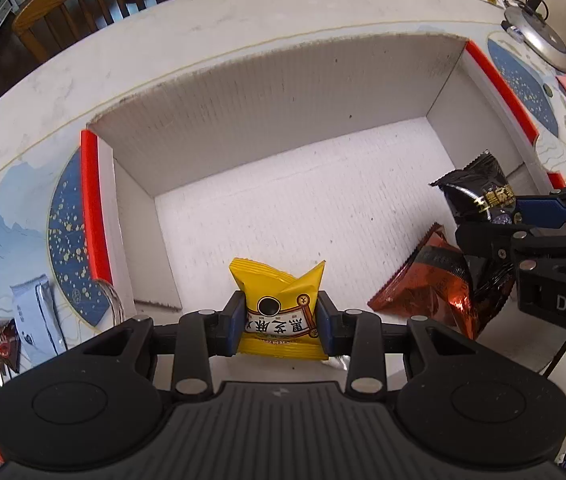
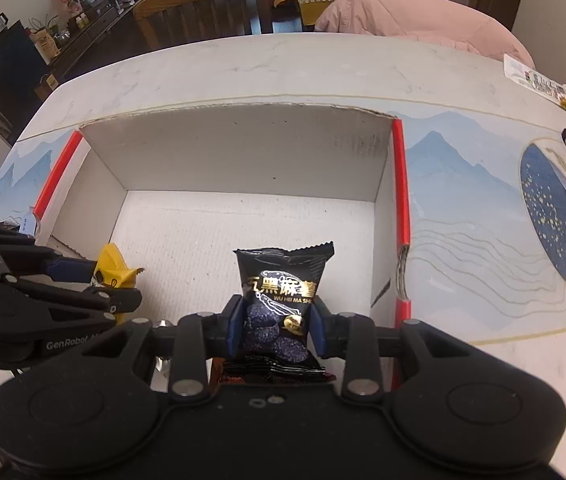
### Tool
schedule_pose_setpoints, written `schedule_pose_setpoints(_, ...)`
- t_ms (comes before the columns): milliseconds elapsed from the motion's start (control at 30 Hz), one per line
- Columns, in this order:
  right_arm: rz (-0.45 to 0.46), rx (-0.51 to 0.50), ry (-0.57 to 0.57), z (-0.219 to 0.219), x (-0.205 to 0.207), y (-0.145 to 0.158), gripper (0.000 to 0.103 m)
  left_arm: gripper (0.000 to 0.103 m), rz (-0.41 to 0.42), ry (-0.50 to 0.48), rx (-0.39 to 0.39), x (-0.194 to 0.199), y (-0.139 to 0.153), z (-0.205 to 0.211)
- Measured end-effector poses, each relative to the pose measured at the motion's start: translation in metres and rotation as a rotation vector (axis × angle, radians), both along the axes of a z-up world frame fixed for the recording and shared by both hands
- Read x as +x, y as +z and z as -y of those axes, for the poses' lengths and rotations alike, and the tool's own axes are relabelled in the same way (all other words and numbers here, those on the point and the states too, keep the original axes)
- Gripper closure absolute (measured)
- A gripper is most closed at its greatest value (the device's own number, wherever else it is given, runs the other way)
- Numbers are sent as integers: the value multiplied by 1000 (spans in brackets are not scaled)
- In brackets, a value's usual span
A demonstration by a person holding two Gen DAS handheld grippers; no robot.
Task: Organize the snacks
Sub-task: 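Open both grippers to drop the black packet and yellow candy into the box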
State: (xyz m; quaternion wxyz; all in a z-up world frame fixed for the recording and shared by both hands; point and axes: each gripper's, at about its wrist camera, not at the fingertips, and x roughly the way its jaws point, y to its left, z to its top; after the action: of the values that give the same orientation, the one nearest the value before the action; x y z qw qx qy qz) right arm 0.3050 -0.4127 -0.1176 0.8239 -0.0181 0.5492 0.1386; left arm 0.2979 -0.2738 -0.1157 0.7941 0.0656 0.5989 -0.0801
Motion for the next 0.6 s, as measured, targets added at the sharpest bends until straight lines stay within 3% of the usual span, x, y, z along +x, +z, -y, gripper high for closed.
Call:
schedule_pose_setpoints(167,-12,-1,13,-3,3,-1,70,66,0,3,-16,-1,2,-2)
schedule_pose_setpoints(333,-11,-5,9,-5,0,1,68,58,18,0,-48,-7,7,-4)
schedule_pose_setpoints(433,-3,-4,8,-6,-4,5,67,46,39,-6,-72,-11,14,-6)
schedule_pose_setpoints(600,25,-10,-13,-11,-15,14,64,46,87,-34,-119,-23,31,-11)
